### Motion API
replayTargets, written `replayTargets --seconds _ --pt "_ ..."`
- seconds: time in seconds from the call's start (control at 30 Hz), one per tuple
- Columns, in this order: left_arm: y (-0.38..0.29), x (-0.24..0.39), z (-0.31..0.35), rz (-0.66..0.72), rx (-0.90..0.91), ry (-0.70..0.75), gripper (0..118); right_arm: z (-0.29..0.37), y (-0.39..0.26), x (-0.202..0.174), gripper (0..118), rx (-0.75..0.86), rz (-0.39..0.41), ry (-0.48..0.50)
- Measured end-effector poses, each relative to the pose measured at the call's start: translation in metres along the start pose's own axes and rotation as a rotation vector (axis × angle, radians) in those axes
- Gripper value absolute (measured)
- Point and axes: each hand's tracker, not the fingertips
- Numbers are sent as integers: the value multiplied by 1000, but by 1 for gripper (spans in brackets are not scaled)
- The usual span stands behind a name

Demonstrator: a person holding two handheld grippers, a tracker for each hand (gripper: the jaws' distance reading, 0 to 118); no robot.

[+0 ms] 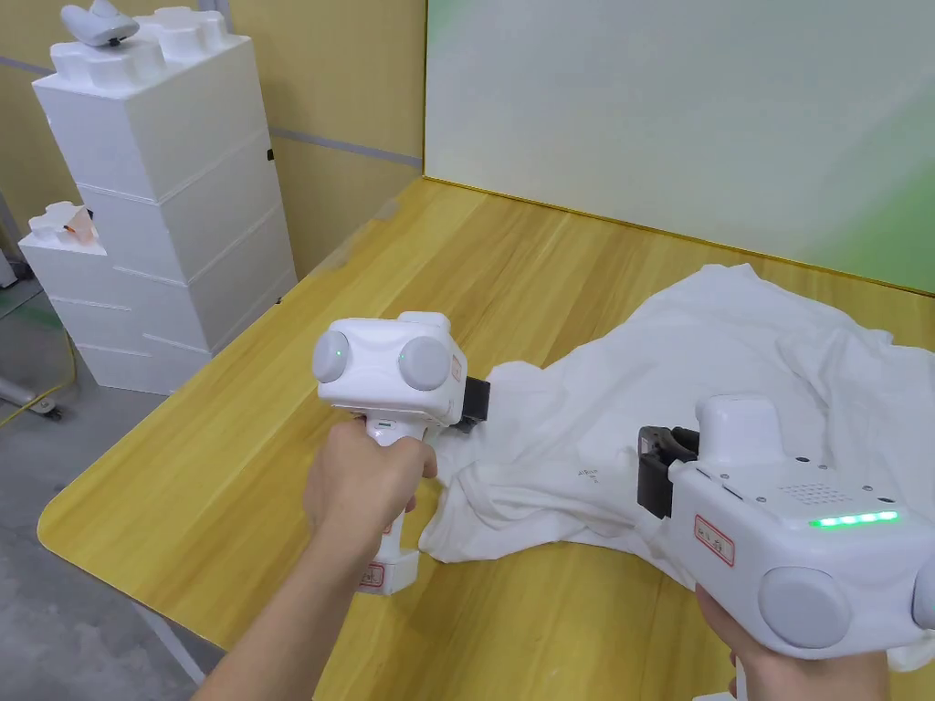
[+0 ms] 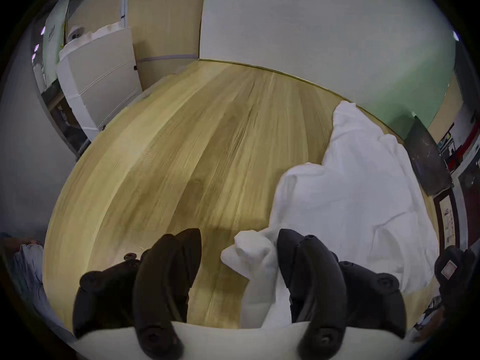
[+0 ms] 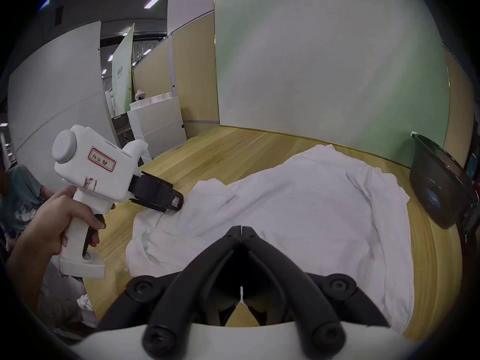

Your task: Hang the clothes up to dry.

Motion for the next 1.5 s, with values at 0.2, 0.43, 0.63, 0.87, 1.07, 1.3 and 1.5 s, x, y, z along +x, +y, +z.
replayTargets --seconds 0.2,0.43,0.63,0.87,1.07,1.3,1.5 --pt "-5 7 -3 -48 2 -38 24 1 -1 3 0 7 -7 -9" --pt "-20 23 4 -61 90 0 8 6 -4 16 0 34 -62 -27" --pt "-25 24 11 -39 184 -7 8 -1 5 32 0 28 -70 -41" --pt "-9 27 9 -37 213 5 8 -56 95 96 0 -14 -52 -41" --pt "-3 38 9 -21 237 0 8 -167 186 168 0 -202 -29 -52" --pt "25 78 -12 -90 237 17 8 -296 222 225 0 -446 -165 -64" --pt "38 110 -9 -187 302 -29 8 -332 231 242 67 -472 -116 -111"
